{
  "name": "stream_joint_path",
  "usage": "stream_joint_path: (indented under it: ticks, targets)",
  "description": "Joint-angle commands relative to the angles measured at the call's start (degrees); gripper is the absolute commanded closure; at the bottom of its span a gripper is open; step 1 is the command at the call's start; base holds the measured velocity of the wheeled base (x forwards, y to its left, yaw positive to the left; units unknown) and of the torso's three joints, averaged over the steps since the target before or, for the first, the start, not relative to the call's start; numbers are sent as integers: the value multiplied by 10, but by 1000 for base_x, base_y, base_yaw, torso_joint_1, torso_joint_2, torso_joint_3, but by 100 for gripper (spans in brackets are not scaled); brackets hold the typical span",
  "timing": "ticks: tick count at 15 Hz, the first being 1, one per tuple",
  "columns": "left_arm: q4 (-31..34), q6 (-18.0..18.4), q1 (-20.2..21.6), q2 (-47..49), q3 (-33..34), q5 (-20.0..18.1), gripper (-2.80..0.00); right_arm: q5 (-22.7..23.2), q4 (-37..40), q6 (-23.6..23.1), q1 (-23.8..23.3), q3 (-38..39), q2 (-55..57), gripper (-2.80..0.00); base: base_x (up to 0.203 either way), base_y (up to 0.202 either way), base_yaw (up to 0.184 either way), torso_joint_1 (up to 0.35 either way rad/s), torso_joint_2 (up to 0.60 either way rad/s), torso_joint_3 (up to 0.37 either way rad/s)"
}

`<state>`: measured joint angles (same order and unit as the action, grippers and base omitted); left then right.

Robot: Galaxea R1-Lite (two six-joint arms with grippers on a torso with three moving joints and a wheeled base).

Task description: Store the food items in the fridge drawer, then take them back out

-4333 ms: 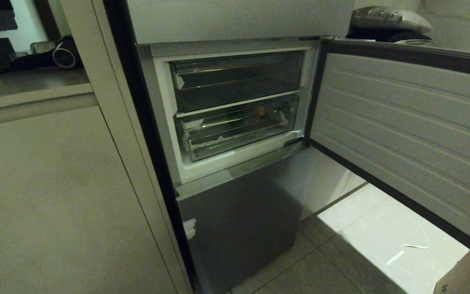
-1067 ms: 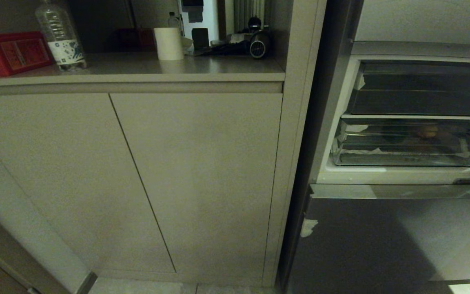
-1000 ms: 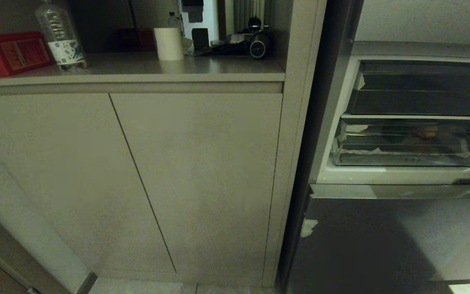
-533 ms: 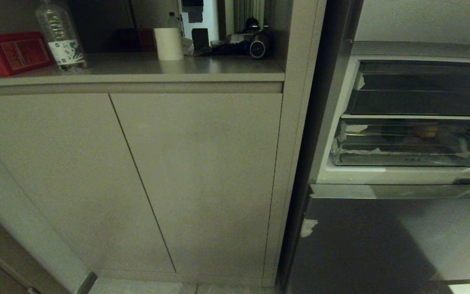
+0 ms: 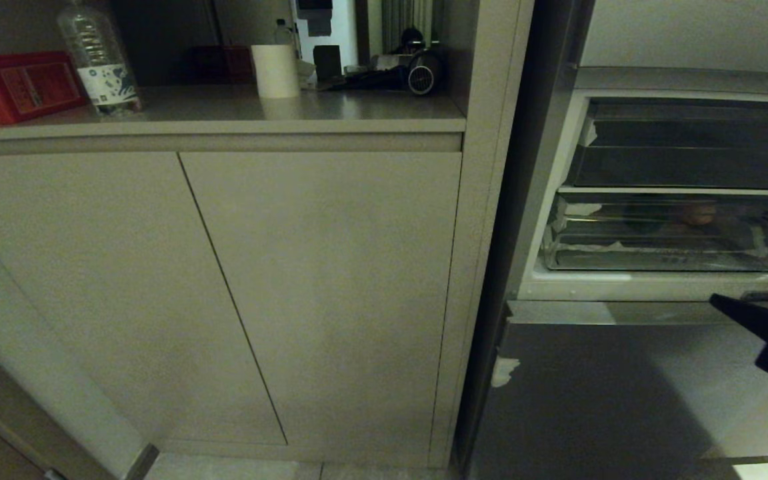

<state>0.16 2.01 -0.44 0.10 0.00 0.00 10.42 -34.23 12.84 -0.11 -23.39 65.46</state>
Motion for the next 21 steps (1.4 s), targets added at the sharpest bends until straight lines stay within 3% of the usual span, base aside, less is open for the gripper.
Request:
stream_joint_path:
  ticks: [1, 2, 13, 16, 18, 21]
  targets:
    - [0, 0, 0, 0, 0, 0, 0, 3, -68, 2, 2, -18, 148, 0, 0, 0, 0, 0, 0, 0]
    - [0, 0, 0, 0, 0, -1, 0, 3, -95, 2, 3, -22, 178, -280, 0, 0, 0, 0, 0, 0]
    - [0, 0, 0, 0, 0, 0, 0, 2, -496, -66, 32, -34, 415, -280, 0, 0, 0, 0, 0, 0]
    - [0, 0, 0, 0, 0, 0, 0, -36, -519, -90, 56, -53, 432, -280, 0, 0, 0, 0, 0, 0]
    - [0, 0, 0, 1, 0, 0, 0, -98, -519, -93, 75, -82, 444, -280, 0, 0, 0, 0, 0, 0]
    - [0, 0, 0, 1, 0, 0, 0, -123, -518, -99, 78, -106, 462, -280, 0, 0, 0, 0, 0, 0]
